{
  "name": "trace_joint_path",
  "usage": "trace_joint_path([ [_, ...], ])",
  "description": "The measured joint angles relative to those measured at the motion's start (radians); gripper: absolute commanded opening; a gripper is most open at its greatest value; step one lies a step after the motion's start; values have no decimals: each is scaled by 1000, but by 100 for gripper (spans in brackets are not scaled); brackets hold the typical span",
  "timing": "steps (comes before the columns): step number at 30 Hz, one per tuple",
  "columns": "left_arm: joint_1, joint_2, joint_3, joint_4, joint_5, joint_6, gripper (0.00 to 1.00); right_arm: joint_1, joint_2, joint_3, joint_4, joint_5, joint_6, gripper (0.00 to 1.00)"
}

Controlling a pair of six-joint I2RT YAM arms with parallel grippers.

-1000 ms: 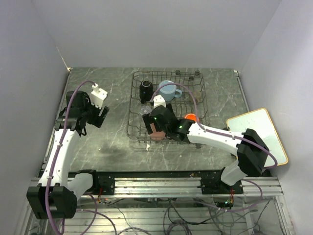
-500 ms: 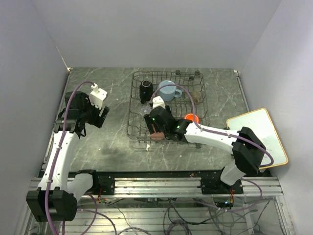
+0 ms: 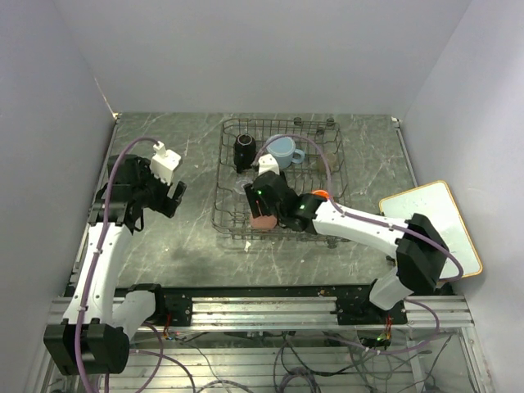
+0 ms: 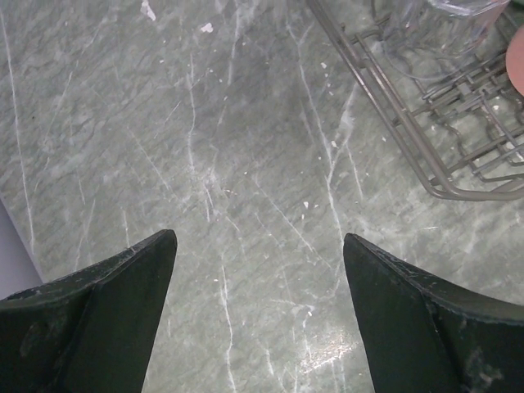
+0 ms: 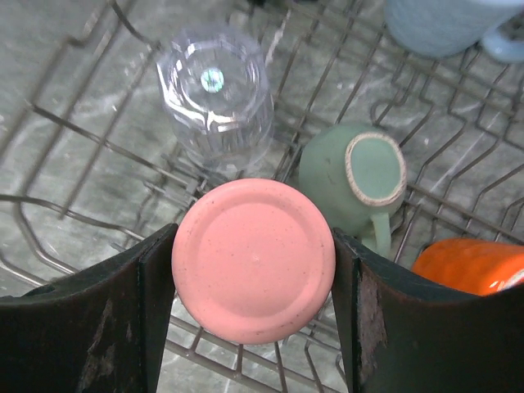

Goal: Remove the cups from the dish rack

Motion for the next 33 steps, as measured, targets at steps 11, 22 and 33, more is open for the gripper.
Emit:
trace_joint_path([
  [11, 0, -143, -35, 17, 192, 43, 98, -36, -119, 264, -106, -70, 15, 22],
  [22, 0, -320, -122, 153, 441, 155, 99, -271, -193, 276, -16, -572, 294, 18],
  [33, 0, -363, -151, 361, 631, 213, 95, -283, -196, 117, 304, -953, 656, 15],
])
